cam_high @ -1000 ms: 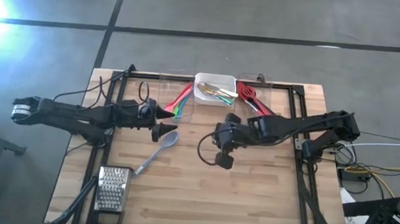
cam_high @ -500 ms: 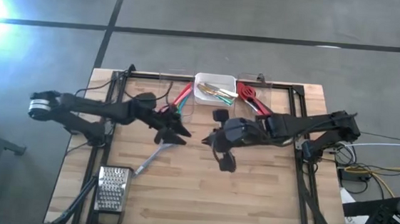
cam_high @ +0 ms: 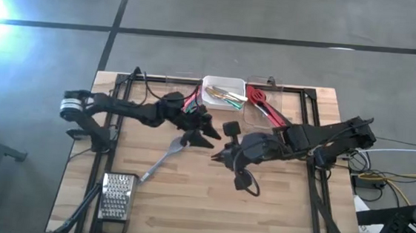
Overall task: Pick & Place Kitchen Items
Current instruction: Put the transparent spatula into the left transparent bin
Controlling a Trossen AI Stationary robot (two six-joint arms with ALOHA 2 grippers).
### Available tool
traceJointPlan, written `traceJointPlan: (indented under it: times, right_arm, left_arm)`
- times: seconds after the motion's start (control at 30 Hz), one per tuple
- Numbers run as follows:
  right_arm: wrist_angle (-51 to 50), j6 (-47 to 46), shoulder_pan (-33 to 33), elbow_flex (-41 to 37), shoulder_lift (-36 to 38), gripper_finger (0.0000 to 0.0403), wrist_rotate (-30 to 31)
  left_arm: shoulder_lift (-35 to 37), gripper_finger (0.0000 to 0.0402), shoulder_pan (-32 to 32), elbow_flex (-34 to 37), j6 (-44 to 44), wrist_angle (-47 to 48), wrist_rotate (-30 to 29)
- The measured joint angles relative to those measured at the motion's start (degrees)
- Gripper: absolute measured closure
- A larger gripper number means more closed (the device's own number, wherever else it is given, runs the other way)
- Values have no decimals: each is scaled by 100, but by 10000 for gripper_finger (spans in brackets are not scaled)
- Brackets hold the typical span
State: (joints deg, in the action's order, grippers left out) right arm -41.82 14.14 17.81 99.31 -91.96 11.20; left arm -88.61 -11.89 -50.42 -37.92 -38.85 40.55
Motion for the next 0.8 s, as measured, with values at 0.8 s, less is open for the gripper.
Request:
traceJointPlan:
  times: [0.8]
  right_arm:
    - [-77,23,29,457,39,395,234]
  left_arm:
    - [-126,67,779,-135,6502,-127,-1903]
